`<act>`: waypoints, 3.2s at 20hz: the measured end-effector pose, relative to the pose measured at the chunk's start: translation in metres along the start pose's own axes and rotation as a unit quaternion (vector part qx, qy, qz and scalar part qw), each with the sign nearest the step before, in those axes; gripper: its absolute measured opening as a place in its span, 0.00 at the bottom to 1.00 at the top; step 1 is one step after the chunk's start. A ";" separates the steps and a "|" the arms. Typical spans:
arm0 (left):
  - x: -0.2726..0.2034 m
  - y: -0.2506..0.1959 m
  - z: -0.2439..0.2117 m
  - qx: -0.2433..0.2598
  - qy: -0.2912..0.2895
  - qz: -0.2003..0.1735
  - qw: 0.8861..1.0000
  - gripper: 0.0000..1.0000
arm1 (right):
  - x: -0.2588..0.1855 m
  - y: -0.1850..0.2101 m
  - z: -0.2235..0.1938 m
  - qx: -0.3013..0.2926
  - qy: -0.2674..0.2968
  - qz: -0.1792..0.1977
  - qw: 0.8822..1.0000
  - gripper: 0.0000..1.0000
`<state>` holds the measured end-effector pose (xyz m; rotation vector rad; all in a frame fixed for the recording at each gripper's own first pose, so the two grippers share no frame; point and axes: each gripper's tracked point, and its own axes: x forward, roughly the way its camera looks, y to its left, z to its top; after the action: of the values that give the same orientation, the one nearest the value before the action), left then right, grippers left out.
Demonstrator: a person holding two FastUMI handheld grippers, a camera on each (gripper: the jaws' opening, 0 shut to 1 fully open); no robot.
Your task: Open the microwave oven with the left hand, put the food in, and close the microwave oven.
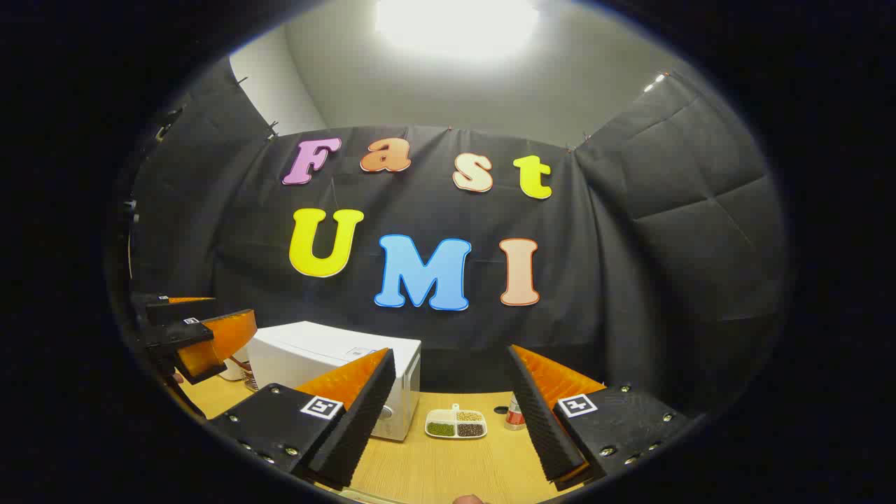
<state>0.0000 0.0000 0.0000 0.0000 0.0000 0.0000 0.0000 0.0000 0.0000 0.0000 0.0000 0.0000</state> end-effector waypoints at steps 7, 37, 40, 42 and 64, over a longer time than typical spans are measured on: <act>0.004 0.009 -0.004 0.004 -0.001 0.000 1.000 0.96 | -0.001 0.006 0.006 -0.001 -0.004 -0.004 1.000 0.96; 0.104 -0.049 -0.089 0.000 0.040 -0.085 0.996 0.96 | -0.063 -0.049 0.004 -0.020 0.026 -0.109 0.993 0.96; 0.127 -0.057 -0.122 0.005 0.069 -0.084 0.994 0.97 | -0.074 -0.059 0.000 -0.027 0.036 -0.127 0.991 0.96; 0.142 -0.061 -0.143 0.016 0.085 -0.079 0.993 0.97 | -0.082 -0.064 -0.002 -0.030 0.043 -0.136 0.989 0.96; 0.183 -0.079 -0.262 0.039 0.209 -0.059 0.975 0.33 | -0.101 -0.104 -0.015 -0.034 0.064 -0.158 0.985 0.96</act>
<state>0.1828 -0.0793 -0.2618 0.0780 0.4222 -0.1180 -0.1014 -0.1037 -0.0145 -0.0683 0.1284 -0.3173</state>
